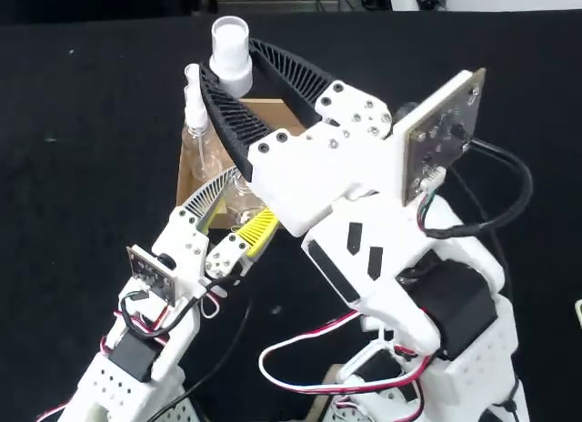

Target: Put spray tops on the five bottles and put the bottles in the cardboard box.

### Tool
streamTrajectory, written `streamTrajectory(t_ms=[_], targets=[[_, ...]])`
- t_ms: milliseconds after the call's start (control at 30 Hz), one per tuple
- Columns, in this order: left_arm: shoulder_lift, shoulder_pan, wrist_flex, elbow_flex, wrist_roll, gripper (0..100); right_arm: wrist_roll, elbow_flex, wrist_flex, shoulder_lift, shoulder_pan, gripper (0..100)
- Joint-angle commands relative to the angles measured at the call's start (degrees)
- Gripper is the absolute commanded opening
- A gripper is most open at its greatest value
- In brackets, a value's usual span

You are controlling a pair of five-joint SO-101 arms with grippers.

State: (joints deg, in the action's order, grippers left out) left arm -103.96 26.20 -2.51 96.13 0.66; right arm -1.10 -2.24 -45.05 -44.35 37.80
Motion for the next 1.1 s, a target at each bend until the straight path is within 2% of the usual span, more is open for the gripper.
streamTrajectory(t_ms=[0, 467, 533, 667, 733, 1067], targets=[[-0.53, -0.66, -0.09, 1.19, 0.44, 3, 0.53, -0.66, 0.70, -1.63, -1.05, 1.0], [-0.53, -0.75, -0.09, 1.19, 0.44, 3, 0.62, -10.77, -0.18, -2.15, -0.79, 1.5], [-0.53, -0.75, -0.09, 1.19, 0.44, 3, 0.62, -10.86, -1.85, -3.38, -0.70, 4.7], [-0.53, -0.75, -0.09, 1.19, 0.44, 3, 0.44, -10.86, -6.86, -7.87, -0.70, 18.5], [-0.53, -0.75, -0.09, 1.19, 0.44, 3, 0.18, -10.95, -8.88, -9.89, -0.70, 22.4], [-0.53, -0.75, -0.09, 1.19, 0.44, 3, 0.53, -9.71, -11.34, -13.49, -1.05, 22.5]])
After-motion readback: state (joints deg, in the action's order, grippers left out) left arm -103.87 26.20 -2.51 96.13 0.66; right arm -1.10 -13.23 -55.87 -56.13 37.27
